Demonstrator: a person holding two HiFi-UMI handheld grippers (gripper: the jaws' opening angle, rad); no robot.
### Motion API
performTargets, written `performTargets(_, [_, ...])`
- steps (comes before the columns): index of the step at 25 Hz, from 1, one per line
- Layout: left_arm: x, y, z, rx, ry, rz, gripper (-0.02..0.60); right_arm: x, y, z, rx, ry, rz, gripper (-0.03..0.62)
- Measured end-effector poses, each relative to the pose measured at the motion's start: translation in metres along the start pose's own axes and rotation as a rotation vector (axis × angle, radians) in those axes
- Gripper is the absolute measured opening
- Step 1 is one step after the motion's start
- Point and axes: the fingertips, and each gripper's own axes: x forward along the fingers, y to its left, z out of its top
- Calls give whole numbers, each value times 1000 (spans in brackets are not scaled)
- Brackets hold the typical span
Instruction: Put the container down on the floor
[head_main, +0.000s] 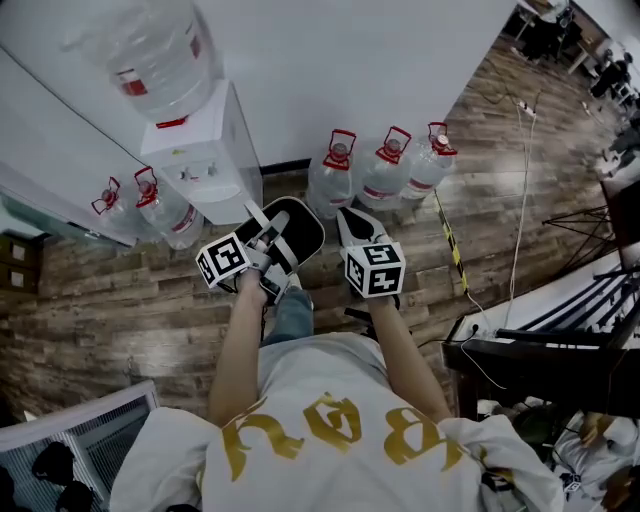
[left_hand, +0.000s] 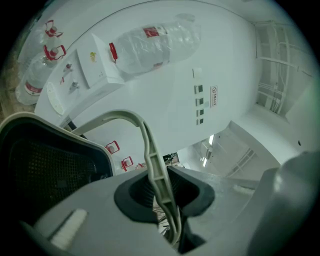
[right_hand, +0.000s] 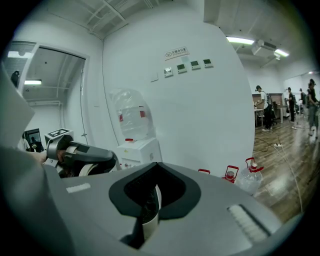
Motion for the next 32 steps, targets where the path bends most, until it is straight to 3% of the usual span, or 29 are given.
performTargets(7, [72,37,60,-17,54,-15,57,92,-39,4,9,90,-35,26])
performTargets(14, [145,69,122,-15,154,-10,51,175,-77,29,58,112,-101,26])
performTargets(18, [179,78,143,-11,217,-32,48,205,-94,40,81,111,-149,26])
performTargets(25, [218,95,173,-21,235,-42,43,234,-123,61,100,108,-190,26])
performTargets(32, [238,114,180,-51,251,-19,43,268,-130,56,105,140,-166,26])
